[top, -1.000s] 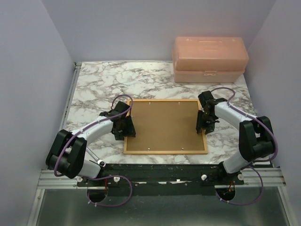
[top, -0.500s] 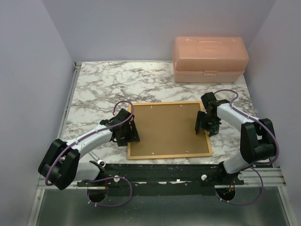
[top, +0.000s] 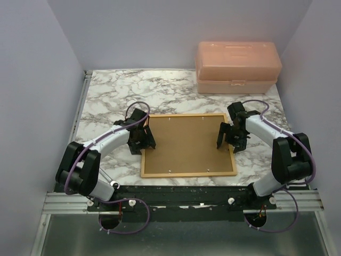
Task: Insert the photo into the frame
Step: Install the photo frame at the center of the board.
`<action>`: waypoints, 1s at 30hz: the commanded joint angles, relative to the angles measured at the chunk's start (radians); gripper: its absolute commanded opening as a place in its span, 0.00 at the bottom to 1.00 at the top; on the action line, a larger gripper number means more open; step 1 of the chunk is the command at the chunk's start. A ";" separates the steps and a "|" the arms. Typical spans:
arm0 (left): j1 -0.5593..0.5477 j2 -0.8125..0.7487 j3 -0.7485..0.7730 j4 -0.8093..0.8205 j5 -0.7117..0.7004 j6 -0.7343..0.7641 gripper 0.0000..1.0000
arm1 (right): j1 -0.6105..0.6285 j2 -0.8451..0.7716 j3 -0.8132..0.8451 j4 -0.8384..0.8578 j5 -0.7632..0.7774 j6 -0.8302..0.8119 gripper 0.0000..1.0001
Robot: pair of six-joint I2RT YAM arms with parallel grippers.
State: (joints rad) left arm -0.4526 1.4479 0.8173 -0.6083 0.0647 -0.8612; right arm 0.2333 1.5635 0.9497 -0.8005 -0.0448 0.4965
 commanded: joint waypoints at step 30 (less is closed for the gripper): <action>0.080 0.353 0.343 -0.022 -0.112 0.156 0.47 | -0.009 0.069 0.029 0.051 -0.071 -0.011 0.85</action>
State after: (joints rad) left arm -0.3740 1.7638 1.1343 -0.6392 -0.0151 -0.7219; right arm 0.2268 1.6131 0.9638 -0.7868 -0.0593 0.4877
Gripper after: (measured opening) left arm 0.522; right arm 0.853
